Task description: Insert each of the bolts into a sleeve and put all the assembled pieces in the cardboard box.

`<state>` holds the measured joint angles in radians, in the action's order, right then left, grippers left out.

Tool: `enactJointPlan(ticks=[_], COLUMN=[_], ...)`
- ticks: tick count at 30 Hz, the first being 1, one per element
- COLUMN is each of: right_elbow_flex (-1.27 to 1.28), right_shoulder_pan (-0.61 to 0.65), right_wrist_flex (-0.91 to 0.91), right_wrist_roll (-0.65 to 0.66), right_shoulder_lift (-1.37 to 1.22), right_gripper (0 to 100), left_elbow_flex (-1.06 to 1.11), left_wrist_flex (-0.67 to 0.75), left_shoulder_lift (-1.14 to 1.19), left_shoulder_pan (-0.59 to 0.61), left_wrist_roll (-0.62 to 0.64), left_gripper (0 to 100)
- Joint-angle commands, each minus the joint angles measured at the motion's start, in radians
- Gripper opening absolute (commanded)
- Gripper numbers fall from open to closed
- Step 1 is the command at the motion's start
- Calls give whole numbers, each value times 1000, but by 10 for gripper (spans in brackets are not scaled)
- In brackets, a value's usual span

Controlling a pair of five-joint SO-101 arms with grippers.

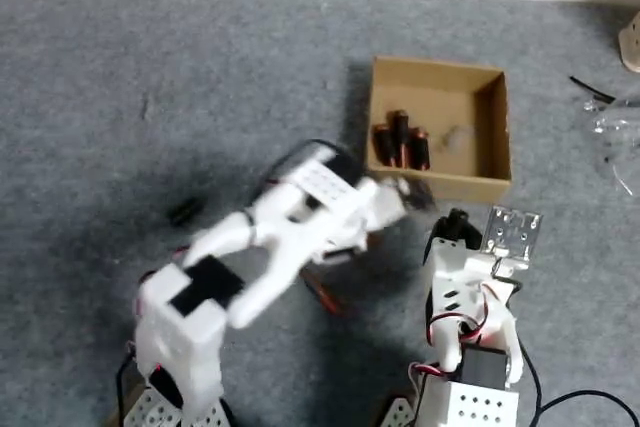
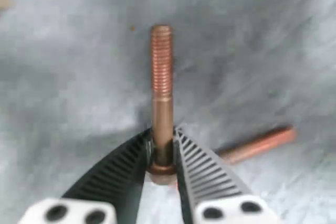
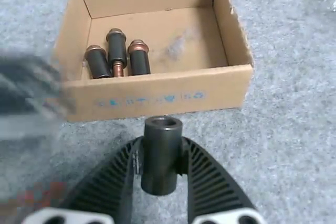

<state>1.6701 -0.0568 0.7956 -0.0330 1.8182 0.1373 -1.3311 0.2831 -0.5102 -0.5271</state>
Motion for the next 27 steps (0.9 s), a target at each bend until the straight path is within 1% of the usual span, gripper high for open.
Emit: enactJointPlan(ticks=[1,3,6,11,13,15,19,24,27], right_elbow_flex=[65,67,68,68,68,68,68,70,70], right_shoulder_pan=[-7,-7,-7,-7,-7,-7,-5,-5,-5], right_wrist_flex=[-41,-41,-41,-41,-41,-41,-41,-41,-41], right_wrist_roll=[12,12,12,12,12,12,14,14,14], right_shoulder_lift=[21,21,21,21,21,21,21,21,21], right_gripper=[5,5,5,5,5,5,5,5,5], left_elbow_flex=[-10,8,74,188,196,165,36,-97,-176], left_wrist_flex=[-74,-104,-135,-132,-129,-129,-137,-138,-138], left_shoulder_lift=[-193,-237,-271,-239,-202,-157,-53,87,180], left_shoulder_pan=[79,105,159,340,417,486,572,581,584], left_wrist_roll=[-9,-92,-296,-651,-744,-770,-744,-680,-669], left_gripper=[7,7,7,7,7,7,7,7,7])
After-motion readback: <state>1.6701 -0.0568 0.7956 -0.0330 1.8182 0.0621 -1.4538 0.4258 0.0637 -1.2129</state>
